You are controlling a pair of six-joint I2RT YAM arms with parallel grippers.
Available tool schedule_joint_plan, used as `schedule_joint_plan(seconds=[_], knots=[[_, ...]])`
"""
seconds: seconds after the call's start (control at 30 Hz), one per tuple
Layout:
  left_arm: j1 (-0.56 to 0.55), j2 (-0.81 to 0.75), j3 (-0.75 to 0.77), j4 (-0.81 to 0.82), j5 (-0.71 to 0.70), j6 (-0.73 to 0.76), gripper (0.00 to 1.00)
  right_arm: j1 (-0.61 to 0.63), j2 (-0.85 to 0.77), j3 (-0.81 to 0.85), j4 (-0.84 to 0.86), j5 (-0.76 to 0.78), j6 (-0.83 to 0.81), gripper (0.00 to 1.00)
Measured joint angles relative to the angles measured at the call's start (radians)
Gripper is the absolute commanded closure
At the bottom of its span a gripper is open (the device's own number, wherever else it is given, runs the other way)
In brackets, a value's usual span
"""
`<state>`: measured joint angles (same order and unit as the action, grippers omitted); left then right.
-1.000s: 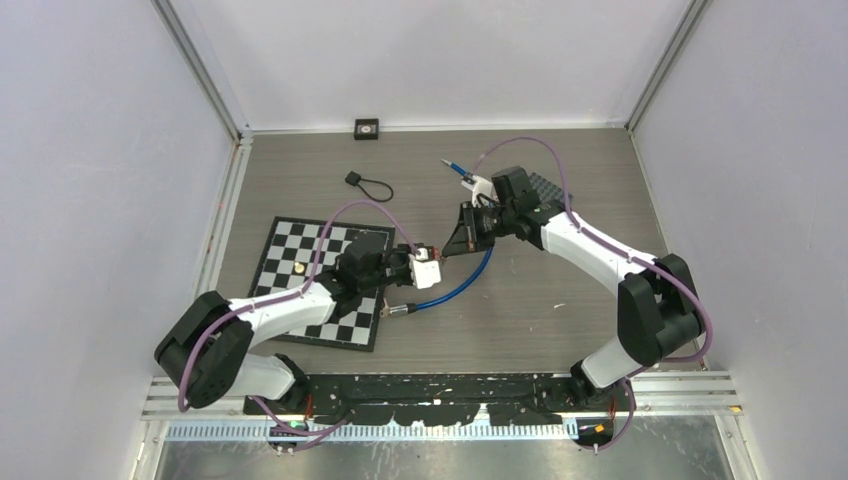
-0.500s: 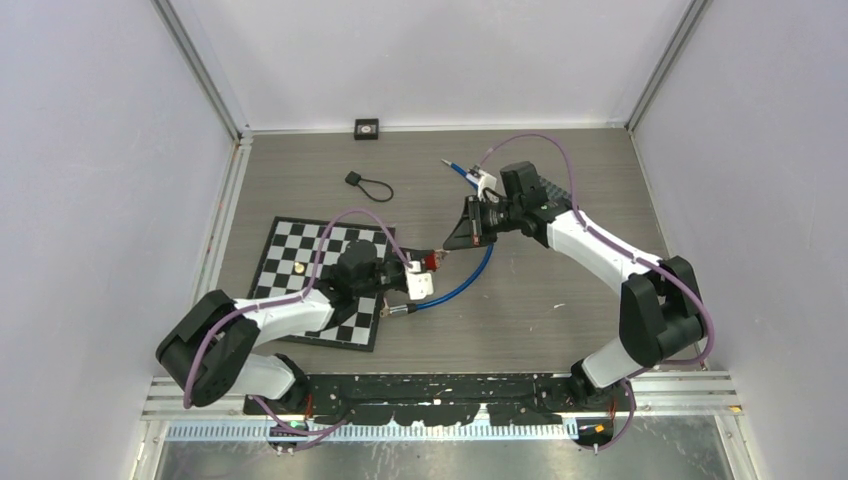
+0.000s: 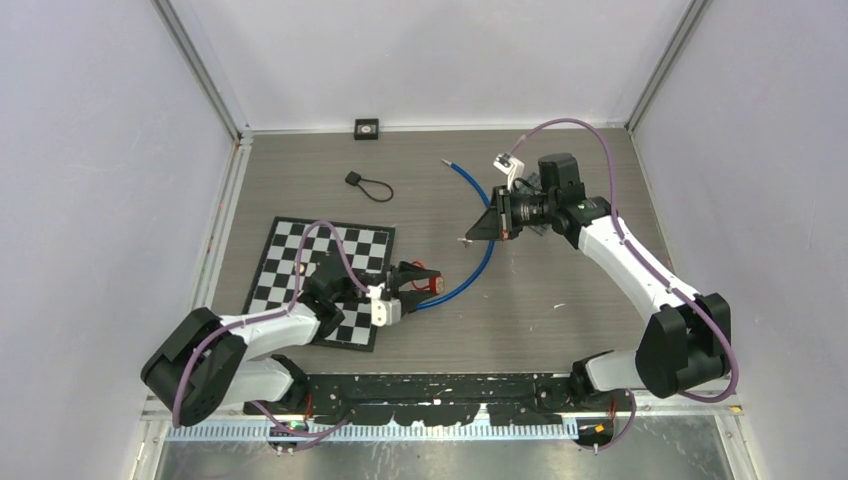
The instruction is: Unlock with the key
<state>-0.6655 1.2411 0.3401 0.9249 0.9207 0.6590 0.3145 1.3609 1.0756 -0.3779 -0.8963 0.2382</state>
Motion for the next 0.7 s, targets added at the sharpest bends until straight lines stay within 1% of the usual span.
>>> schedule_joint_plan(seconds=[0.17, 0.3, 0.47, 0.7], knots=[[0.0, -0.011, -0.014, 0.062, 0.06, -0.004, 1.0, -0.009, 0.0, -0.005, -0.044, -0.029, -0.053, 1.0], [0.0, -0.008, -0.027, 0.079, 0.065, 0.016, 1.0, 0.008, 0.0, -0.004, -0.076, -0.03, -0.079, 0.99], [0.0, 0.043, -0.032, 0.145, 0.016, 0.057, 1.0, 0.063, 0.0, 0.017, -0.163, -0.004, -0.124, 1.0], [0.0, 0.126, -0.032, 0.235, -0.063, 0.087, 1.0, 0.135, -0.006, 0.113, -0.3, 0.059, -0.188, 1.0]])
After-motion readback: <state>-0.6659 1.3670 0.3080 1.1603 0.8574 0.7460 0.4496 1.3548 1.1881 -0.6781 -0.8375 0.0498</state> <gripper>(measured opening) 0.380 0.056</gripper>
